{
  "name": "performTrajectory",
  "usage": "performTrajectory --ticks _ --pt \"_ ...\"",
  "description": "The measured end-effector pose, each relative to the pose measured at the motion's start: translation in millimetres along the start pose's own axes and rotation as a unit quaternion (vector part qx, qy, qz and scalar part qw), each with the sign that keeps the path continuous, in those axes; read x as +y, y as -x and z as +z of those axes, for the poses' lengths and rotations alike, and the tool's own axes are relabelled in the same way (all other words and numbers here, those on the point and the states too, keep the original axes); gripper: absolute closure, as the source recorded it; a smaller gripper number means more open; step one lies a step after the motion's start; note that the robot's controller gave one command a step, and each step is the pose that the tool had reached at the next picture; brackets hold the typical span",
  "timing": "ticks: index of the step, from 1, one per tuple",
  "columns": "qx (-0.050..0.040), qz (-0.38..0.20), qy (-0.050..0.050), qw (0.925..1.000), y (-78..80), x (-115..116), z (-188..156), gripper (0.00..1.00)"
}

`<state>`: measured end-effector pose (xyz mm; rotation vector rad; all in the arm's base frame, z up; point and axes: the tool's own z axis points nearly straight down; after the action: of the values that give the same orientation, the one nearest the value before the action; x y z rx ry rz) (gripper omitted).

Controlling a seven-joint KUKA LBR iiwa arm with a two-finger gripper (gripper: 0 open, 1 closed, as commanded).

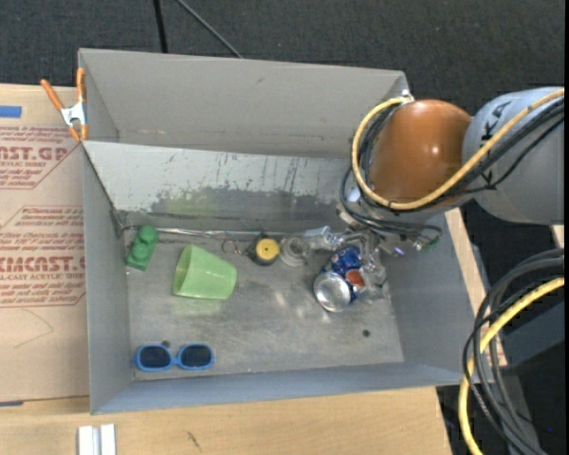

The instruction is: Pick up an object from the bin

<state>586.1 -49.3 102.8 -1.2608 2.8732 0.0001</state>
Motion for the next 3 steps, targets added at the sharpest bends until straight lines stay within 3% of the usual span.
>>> performTrajectory --ticks 1,2,3 --pt "-0.0017 -0.138 -0.002 0.9904 2.2 -6.0 31.1 0.0" --pt "-0.0039 -0.136 -0.003 0.9906 3.7 -6.3 30.1 0.0" --pt "-0.0041 -0.136 -0.003 0.9906 3.9 -6.5 29.6 1.0"
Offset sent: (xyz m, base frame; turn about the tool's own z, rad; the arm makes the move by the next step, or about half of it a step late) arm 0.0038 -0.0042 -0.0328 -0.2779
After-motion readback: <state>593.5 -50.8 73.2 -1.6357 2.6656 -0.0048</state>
